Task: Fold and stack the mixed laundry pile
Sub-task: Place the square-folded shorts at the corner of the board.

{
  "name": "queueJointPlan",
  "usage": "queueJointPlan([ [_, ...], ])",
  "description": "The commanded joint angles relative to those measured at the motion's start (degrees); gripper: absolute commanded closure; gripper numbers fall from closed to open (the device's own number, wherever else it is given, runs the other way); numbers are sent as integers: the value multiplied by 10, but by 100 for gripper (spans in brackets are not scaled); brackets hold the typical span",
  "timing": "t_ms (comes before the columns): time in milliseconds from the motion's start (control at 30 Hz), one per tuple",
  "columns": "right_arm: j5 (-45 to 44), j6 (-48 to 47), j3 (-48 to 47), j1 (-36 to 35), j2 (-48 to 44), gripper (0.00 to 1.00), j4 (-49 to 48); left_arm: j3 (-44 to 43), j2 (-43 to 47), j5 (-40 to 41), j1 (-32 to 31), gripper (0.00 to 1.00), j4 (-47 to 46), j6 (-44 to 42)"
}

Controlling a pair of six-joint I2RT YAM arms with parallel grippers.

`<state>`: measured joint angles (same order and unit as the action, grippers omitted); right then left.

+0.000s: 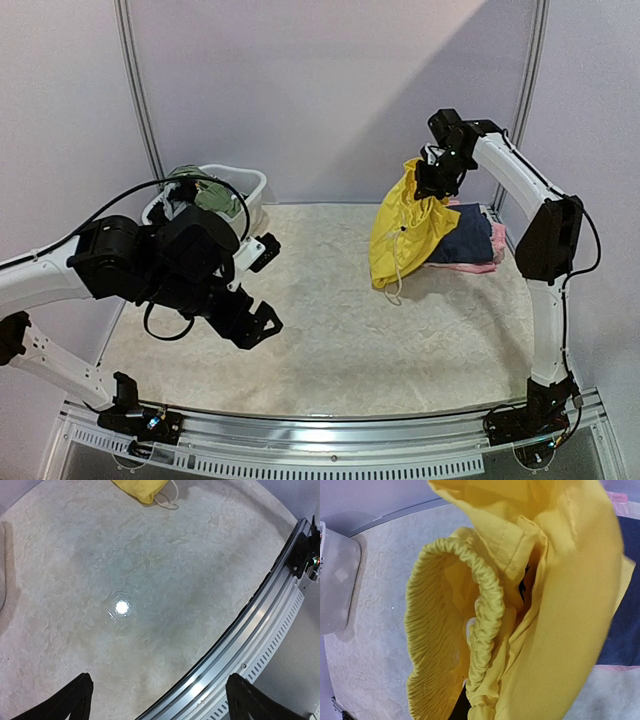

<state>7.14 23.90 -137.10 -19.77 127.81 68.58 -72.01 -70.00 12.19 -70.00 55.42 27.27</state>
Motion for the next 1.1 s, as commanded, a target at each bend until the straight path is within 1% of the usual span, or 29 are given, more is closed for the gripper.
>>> queueJointPlan([
  [0, -17, -57, -16, 38, -19, 100, -4, -20, -13, -10, 7, 6, 11, -1],
  [233, -35, -129, -46, 65, -22, 100, -9, -39, -37, -13, 7, 6, 14, -5],
  [500, -38, -121, -48, 112, -34, 100, -43, -53, -56, -24, 7, 7, 17, -2],
  [700, -42, -122, -44, 129, -17, 100, -47, -60, -68, -25, 7, 8, 20, 4],
  [800, -41, -123, -27, 137, -7, 100, -54, -62, -75, -28, 7, 8, 19, 9],
  [933, -41, -115, 22, 151, -5, 100, -78, -67, -84, -30, 7, 8, 20, 17],
  [1067, 4, -92, 65, 185, 1, 100, -110, -69, -93, -30, 7, 8, 17, 26],
])
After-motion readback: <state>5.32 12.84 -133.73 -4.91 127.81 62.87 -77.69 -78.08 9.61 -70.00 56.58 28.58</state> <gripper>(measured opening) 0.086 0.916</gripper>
